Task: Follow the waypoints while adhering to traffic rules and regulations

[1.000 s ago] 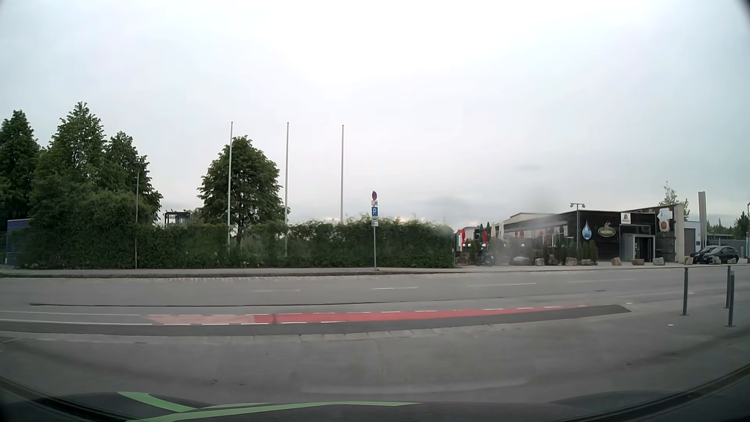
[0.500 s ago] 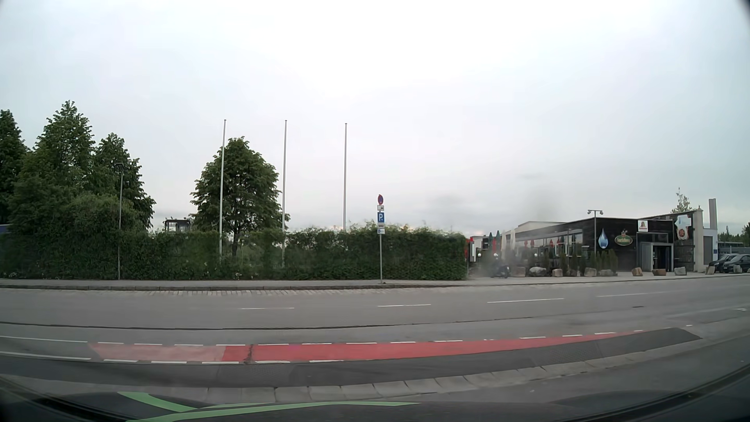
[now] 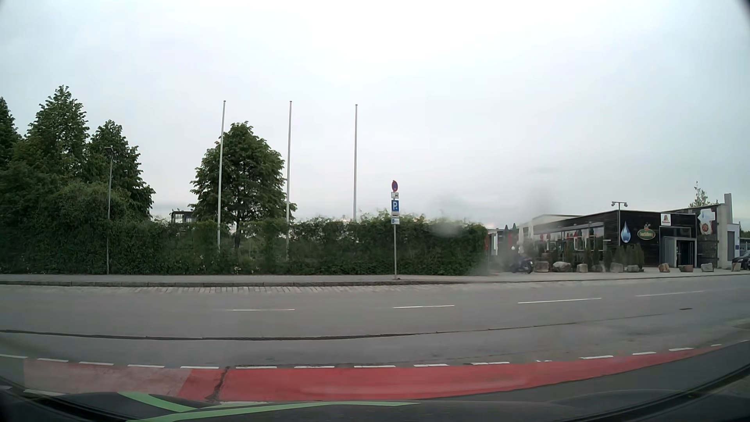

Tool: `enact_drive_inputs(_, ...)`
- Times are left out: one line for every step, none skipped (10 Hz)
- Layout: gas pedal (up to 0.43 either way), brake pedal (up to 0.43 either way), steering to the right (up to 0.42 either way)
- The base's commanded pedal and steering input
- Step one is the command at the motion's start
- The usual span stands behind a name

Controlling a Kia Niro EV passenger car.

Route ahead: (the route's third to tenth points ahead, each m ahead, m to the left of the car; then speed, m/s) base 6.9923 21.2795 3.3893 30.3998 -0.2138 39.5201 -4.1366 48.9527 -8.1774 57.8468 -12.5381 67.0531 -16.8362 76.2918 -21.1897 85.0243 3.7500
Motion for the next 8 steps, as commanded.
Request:
enact_drive_inputs(0.000,0.232,-0.108)
enact_drive_inputs(0.000,0.232,-0.124)
enact_drive_inputs(0.000,0.238,-0.138)
enact_drive_inputs(0.000,0.244,-0.151)
enact_drive_inputs(0.000,0.244,-0.158)
enact_drive_inputs(0.000,0.262,-0.171)
enact_drive_inputs(0.000,0.262,-0.184)
enact_drive_inputs(0.000,0.262,-0.185)
